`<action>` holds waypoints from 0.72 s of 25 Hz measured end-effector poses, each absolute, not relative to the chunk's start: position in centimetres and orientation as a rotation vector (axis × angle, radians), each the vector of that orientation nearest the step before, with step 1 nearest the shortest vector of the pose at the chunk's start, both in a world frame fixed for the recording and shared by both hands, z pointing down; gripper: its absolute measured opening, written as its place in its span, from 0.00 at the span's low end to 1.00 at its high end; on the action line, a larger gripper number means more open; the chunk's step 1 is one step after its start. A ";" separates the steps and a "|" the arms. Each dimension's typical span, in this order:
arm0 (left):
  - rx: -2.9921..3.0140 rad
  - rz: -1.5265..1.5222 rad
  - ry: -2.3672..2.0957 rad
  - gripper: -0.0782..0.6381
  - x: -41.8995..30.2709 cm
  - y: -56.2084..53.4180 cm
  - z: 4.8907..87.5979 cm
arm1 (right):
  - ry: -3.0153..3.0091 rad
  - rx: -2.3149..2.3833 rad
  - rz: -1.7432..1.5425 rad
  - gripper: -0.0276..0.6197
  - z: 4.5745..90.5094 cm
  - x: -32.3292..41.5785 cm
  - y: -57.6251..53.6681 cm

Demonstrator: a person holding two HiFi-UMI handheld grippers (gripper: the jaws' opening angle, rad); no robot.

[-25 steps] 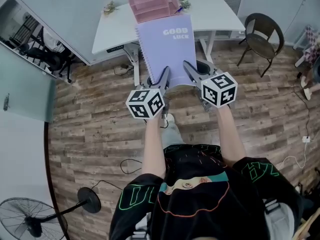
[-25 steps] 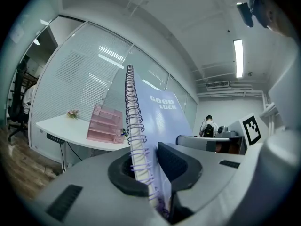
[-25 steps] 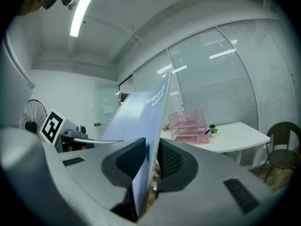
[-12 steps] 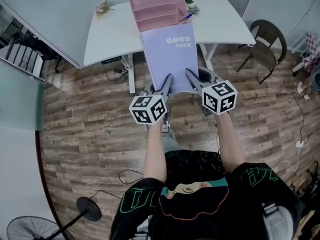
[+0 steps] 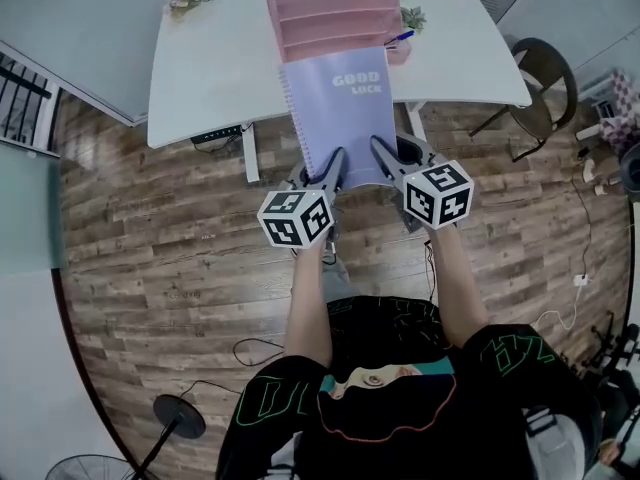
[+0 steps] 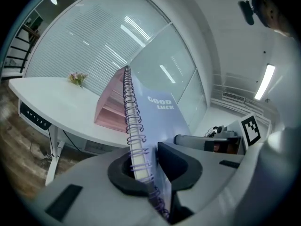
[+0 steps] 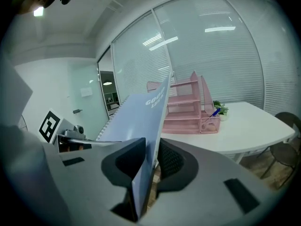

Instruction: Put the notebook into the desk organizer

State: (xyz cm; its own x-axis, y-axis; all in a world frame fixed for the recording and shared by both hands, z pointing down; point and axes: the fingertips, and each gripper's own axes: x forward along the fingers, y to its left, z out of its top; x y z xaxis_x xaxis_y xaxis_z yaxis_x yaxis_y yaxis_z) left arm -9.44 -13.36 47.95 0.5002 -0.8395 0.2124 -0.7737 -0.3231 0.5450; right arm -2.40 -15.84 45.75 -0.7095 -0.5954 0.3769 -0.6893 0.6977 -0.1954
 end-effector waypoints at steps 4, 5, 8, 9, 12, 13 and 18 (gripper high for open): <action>2.114 -0.129 -1.273 0.20 -10.5 -15.3 50.2 | -2.566 1.031 0.511 0.13 47.9 -3.5 -17.7; 2.107 -0.126 -1.262 0.20 -10.7 -15.6 50.7 | -2.554 1.035 0.522 0.13 48.4 -3.7 -18.0; 2.095 -0.109 -1.224 0.20 -10.5 -16.5 51.8 | -2.522 1.060 0.554 0.13 49.6 -3.5 -18.9; 2.091 -0.103 -1.209 0.20 -10.3 -16.8 52.2 | -2.512 1.067 0.565 0.13 49.9 -3.2 -19.1; 2.077 -0.095 -1.168 0.20 -9.3 -17.5 53.1 | -2.493 1.083 0.597 0.13 50.8 -2.1 -19.8; 2.073 -0.098 -1.155 0.20 -8.9 -17.8 53.2 | -2.489 1.091 0.609 0.13 51.0 -1.7 -20.0; 2.055 -0.091 -1.131 0.19 -8.2 -19.1 53.5 | -2.491 1.102 0.663 0.14 51.6 -0.9 -21.4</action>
State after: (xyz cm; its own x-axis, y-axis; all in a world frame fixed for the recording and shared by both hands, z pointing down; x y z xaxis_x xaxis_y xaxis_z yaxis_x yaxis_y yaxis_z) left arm -8.22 -19.15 53.53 0.6025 -0.7452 0.2858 -0.6899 -0.3063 0.6559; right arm -0.93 -21.42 51.57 -0.6428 -0.6005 0.4756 -0.7575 0.5908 -0.2779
